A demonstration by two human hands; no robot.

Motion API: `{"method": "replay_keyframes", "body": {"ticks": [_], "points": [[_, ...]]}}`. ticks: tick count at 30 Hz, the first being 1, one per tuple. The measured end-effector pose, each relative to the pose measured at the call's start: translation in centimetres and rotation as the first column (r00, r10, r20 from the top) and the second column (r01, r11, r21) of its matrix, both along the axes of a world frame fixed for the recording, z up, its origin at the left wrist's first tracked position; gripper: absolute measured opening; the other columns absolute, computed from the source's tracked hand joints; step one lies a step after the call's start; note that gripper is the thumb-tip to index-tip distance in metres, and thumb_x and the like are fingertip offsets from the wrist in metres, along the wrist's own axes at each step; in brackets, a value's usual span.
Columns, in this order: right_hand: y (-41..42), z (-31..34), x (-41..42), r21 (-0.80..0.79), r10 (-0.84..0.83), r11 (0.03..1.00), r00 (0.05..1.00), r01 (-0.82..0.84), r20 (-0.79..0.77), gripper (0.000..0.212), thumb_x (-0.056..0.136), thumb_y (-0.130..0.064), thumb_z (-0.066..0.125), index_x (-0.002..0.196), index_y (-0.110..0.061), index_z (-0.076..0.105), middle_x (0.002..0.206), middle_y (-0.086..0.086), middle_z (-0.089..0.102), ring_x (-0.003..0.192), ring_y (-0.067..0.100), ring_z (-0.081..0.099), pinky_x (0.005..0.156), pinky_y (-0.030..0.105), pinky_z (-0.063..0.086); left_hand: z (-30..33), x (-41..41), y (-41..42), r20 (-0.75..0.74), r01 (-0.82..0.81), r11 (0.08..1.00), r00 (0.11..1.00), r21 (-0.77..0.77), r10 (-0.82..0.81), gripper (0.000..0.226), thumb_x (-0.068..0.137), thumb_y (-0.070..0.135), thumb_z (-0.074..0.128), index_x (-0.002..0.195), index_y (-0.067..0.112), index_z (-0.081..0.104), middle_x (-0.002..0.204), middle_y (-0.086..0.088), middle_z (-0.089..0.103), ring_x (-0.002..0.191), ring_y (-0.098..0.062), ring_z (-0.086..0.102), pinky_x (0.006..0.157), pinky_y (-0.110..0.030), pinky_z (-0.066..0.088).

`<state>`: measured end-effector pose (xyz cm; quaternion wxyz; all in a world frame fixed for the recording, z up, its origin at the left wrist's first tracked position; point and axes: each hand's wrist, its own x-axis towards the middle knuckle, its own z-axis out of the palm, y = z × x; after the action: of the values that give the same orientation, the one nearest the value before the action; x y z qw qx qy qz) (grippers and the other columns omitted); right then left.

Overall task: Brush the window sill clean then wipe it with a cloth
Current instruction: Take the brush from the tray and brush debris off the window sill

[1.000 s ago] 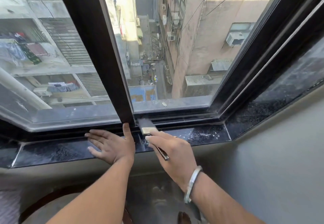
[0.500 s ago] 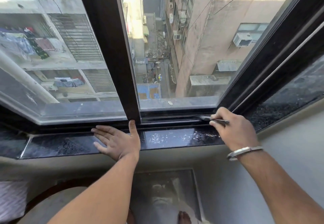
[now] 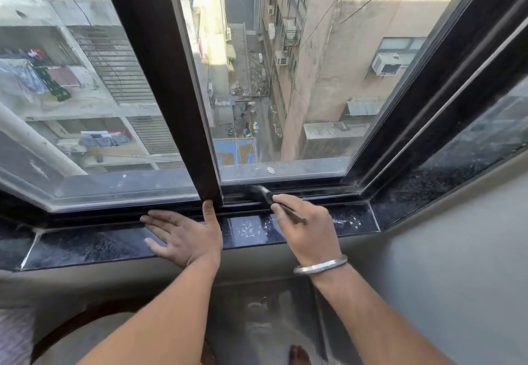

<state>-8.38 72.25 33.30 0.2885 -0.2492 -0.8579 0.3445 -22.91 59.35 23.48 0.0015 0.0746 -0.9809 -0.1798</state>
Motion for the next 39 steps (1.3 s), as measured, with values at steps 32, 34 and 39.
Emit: {"method": "replay_keyframes", "body": {"ticks": [32, 34, 39], "points": [[4.8, 2.1, 4.5, 0.372, -0.443, 0.856, 0.879, 0.358, 0.175, 0.028, 0.084, -0.008, 0.066, 0.104, -0.026, 0.074, 0.116, 0.008, 0.073, 0.088, 0.031, 0.073, 0.06, 0.04, 0.06, 0.9, 0.2, 0.1, -0.023, -0.005, 0.996, 1.0, 0.091, 0.007, 0.113, 0.084, 0.081, 0.013, 0.15, -0.01, 0.0, 0.16, -0.033, 0.006, 0.151, -0.037, 0.012, 0.118, -0.06, 0.008], [5.1, 1.8, 4.7, 0.336, -0.481, 0.855, 0.845, 0.394, 0.233, 0.033, 0.082, -0.003, 0.064, 0.104, -0.026, 0.073, 0.119, 0.008, 0.071, 0.086, 0.035, 0.072, 0.06, 0.04, 0.059, 1.0, 0.2, 0.1, -0.02, -0.004, 0.996, 1.0, 0.089, 0.006, 0.114, 0.083, 0.082, 0.011, 0.15, -0.01, 0.0, 0.16, -0.033, 0.005, 0.151, -0.037, 0.012, 0.118, -0.06, 0.008], [1.7, 0.3, 5.8, 0.452, -0.46, 0.818, 0.876, 0.356, 0.144, 0.05, 0.073, 0.0, 0.071, 0.111, -0.033, 0.067, 0.127, 0.002, 0.067, 0.092, 0.024, 0.072, 0.059, 0.032, 0.058, 0.8, 0.1, 0.2, -0.031, -0.009, 0.996, 0.999, 0.086, 0.011, 0.114, 0.083, 0.082, 0.009, 0.15, -0.011, 0.001, 0.16, -0.034, 0.008, 0.15, -0.037, 0.014, 0.117, -0.06, 0.01]]}}
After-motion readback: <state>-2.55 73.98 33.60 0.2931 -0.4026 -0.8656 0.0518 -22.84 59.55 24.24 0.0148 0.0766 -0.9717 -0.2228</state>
